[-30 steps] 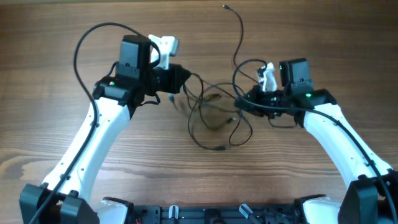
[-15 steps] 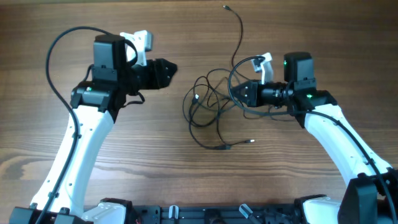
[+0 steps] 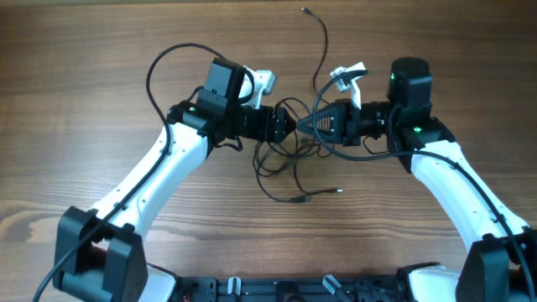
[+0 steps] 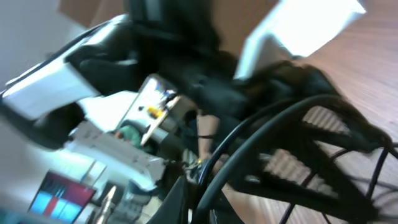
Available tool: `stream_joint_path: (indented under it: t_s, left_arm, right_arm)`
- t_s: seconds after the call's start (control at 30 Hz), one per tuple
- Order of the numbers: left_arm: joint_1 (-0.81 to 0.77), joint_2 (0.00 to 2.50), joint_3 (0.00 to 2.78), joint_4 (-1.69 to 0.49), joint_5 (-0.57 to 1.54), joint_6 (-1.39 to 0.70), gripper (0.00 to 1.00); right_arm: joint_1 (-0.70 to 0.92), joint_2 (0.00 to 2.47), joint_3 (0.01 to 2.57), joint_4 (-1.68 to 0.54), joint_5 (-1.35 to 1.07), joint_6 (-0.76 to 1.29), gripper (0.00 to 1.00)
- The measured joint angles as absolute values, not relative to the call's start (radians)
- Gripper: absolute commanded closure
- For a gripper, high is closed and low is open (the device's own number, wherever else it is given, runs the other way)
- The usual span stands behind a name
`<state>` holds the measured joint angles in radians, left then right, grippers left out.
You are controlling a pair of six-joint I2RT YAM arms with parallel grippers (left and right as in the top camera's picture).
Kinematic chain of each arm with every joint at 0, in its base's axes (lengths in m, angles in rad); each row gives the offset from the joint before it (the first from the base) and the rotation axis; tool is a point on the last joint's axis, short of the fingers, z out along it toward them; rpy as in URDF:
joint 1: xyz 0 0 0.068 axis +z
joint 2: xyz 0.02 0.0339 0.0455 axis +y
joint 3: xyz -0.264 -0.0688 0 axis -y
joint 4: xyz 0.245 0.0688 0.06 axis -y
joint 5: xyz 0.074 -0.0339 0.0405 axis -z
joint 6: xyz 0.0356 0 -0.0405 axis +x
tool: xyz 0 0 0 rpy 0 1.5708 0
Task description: Untangle cables
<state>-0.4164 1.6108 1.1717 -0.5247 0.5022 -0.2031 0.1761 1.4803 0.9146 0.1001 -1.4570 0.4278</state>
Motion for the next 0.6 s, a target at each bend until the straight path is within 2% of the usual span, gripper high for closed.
stream_joint_path:
  t_s: [0.07,0.1,0.13,0.17,0.2,0.27,0.43,0.5,0.53,0.6]
  left_arm:
    - [-0.416,1.618,1.172,-0.507,0.456,-0.199,0.24]
    - [-0.416,1.618,1.172,-0.491,0.444,-0.199,0.30]
    - [-0.416,1.619,1.172,-0.470,0.435,-0.199,0.42]
    - [-0.416,1.619,1.172,-0.427,0.426,-0.200,0.62]
    - [-0.416,1.619,1.172,-0.395,0.418,-0.200,0.76]
    - [-0.415,1.620,1.172,-0.356,0.415,-0.199,0.96]
    - [-0.331,1.576,1.172,-0.354,0.412,-0.199,0.96]
    - [-0.273,1.508,1.172,-0.361,0.413,-0.199,0.96]
    - [-0.248,1.470,1.172,-0.364,0.416,-0.202,0.96]
    - [-0.194,1.394,1.172,-0.360,0.412,-0.220,0.95]
  right_arm:
    - [0.176,1.480,0.915,0.176,-1.505,0.493,0.90]
    - [0.176,1.480,0.915,0.187,-1.512,0.508,0.91]
    - [0.176,1.480,0.915,0.193,-1.512,0.521,0.92]
    - [0.176,1.480,0.915,0.192,-1.512,0.537,0.94]
    - [0.176,1.480,0.915,0.191,-1.510,0.551,0.94]
    - [0.176,1.480,0.915,0.148,-1.465,0.579,0.94]
    - [0.176,1.480,0.921,-0.153,-1.158,0.602,0.89]
    - [0.176,1.481,0.925,-0.251,-0.999,0.598,0.72]
    - [0.177,1.481,0.926,-0.300,-0.942,0.593,0.72]
    - [0.177,1.481,0.923,-0.405,-0.788,0.579,0.80]
